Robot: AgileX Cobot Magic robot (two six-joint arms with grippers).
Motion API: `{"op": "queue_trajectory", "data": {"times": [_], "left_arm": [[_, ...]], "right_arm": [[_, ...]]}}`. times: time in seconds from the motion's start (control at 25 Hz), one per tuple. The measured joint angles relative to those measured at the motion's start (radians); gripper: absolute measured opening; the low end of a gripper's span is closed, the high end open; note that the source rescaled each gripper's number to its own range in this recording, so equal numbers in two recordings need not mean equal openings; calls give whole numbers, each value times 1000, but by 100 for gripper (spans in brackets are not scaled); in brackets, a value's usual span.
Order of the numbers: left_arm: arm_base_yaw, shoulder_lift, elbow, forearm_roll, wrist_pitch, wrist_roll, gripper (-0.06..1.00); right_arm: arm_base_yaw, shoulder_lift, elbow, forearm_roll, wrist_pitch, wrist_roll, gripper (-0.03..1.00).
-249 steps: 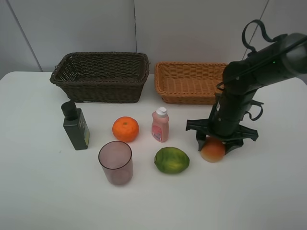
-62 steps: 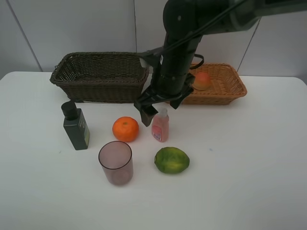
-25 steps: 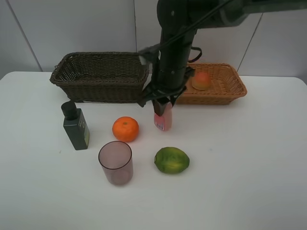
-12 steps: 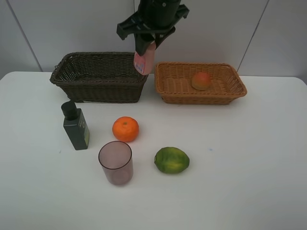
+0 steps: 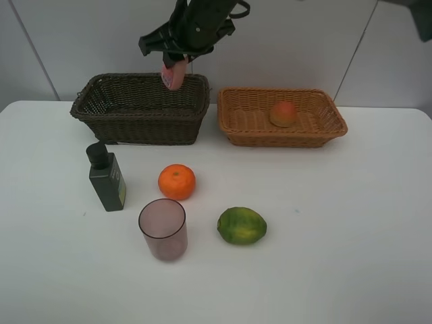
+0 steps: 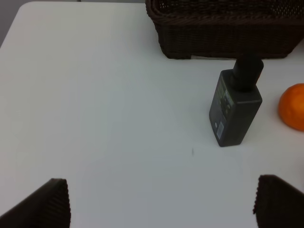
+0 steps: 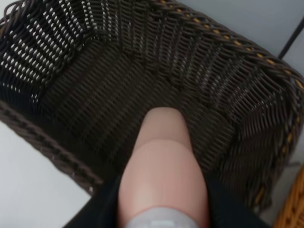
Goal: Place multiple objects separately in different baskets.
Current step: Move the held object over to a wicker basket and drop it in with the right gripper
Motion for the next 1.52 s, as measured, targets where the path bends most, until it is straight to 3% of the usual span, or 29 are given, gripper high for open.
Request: {"op": "queue_trajectory", "data": {"times": [0.44, 0.8, 0.88, 1.04, 1.16, 1.32, 1.52], "left_arm": [[0, 0, 0, 0, 0, 0, 100], [0, 0, 0, 0, 0, 0, 100], [0, 0, 0, 0, 0, 0, 100], [0, 0, 0, 0, 0, 0, 100], [0, 0, 0, 0, 0, 0, 100], [0, 0, 0, 0, 0, 0, 100], [0, 0, 0, 0, 0, 0, 100]], "right_arm": [[0, 149, 0, -1, -243, 1, 2], [0, 200, 0, -2, -300, 3, 2], [0, 208, 0, -2, -300, 3, 13], [0, 210, 0, -2, -301, 3, 56], [0, 210, 0, -2, -298, 3, 78], [0, 195, 0, -2, -257, 3, 87], [0, 118, 0, -2, -132, -7, 88]]}}
